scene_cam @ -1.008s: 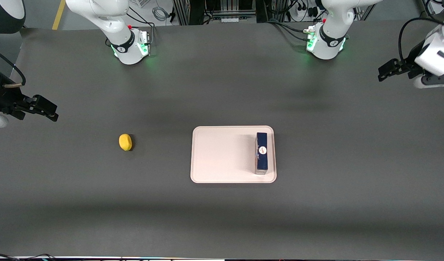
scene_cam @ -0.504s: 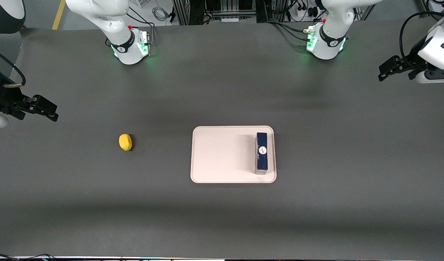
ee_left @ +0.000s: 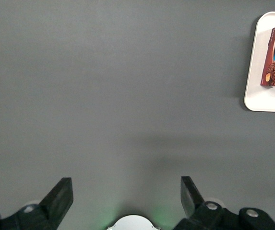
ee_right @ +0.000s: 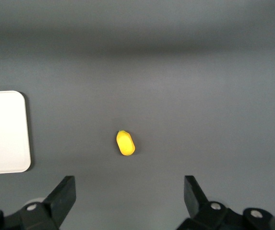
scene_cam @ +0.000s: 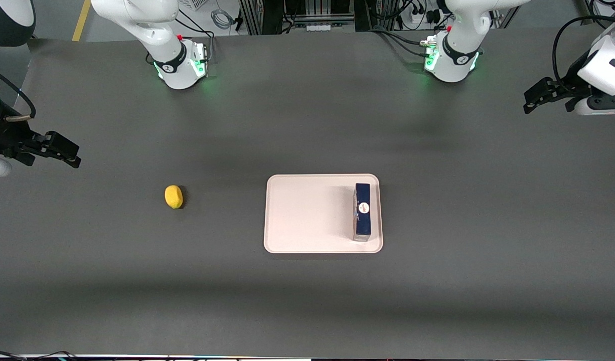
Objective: Place cookie box on tray
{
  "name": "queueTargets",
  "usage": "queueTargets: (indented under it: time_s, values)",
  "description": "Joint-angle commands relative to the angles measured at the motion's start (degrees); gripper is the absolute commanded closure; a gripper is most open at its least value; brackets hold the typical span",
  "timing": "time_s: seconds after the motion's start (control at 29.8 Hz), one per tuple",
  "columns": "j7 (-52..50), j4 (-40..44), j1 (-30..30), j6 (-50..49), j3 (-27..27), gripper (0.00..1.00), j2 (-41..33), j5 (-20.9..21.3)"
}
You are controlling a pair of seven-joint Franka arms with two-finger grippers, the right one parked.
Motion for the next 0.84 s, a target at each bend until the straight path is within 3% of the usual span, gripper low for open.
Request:
queueTargets:
  time_s: [0.0, 0.81]
  values:
    - [-0.1, 1.8, -0.4, -1.0, 0.2, 0.0, 0.2, 0.3]
    - [0.7, 3.3, -0.5, -1.2, 0.1, 0.0, 1.8, 0.3]
